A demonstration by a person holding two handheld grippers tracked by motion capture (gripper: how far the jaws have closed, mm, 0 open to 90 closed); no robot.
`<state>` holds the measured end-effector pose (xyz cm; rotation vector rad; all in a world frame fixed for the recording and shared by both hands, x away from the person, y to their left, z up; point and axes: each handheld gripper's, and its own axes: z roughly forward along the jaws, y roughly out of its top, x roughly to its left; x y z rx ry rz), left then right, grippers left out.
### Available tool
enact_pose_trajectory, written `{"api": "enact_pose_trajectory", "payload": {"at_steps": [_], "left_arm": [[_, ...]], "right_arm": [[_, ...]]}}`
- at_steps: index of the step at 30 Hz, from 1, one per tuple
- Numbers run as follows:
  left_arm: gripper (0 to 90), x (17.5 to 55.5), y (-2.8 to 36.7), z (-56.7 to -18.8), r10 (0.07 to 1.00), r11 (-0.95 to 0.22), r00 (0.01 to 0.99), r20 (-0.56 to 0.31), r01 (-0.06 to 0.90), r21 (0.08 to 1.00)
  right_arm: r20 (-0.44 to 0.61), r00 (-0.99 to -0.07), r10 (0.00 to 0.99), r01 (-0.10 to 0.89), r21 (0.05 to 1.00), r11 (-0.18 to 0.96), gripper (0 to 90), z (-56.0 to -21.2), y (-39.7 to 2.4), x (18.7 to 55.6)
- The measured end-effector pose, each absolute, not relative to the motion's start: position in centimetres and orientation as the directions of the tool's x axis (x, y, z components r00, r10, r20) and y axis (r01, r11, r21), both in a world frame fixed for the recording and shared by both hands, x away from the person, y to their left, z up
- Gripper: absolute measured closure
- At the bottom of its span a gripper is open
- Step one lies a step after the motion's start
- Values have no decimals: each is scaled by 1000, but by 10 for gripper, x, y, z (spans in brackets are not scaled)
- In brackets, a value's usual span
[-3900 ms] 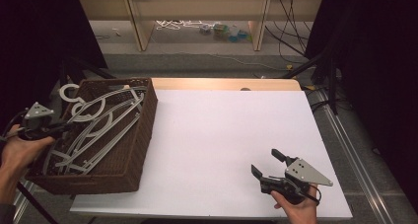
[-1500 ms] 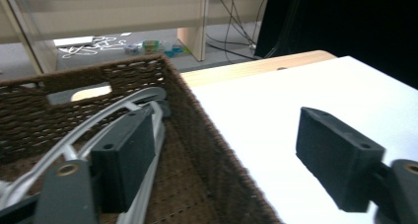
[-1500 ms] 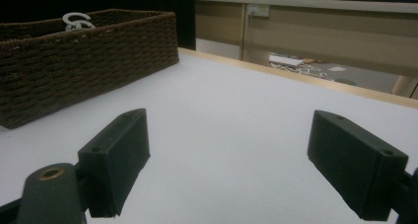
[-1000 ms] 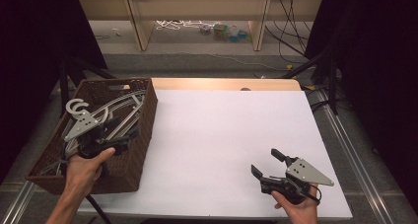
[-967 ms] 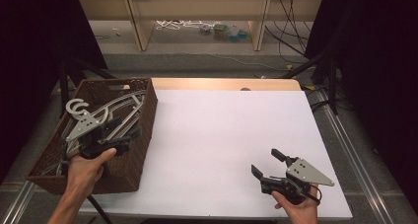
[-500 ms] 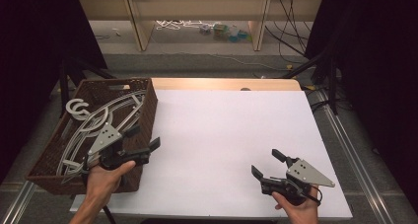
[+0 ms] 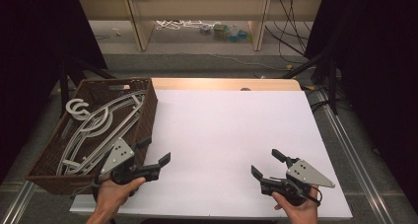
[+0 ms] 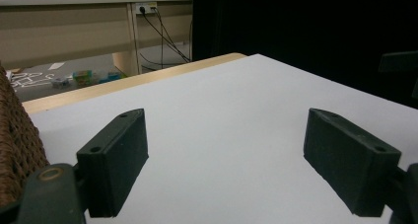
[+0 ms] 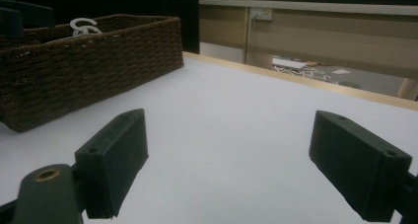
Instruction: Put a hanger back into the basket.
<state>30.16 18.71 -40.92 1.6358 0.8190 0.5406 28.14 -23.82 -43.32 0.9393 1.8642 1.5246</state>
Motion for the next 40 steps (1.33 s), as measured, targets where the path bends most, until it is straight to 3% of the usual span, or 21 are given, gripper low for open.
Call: {"api": "enact_pose_trajectory", "payload": {"at_steps": [8, 40], "left_arm": [[160, 295, 178, -428, 743, -102, 666, -72, 219, 970], [161, 296, 182, -433, 747, -114, 661, -73, 236, 965]], "right_arm": [[7, -610, 793, 184, 974, 133, 158, -432, -238, 279], [22, -624, 781, 183, 976, 118, 158, -433, -235, 280]]}}
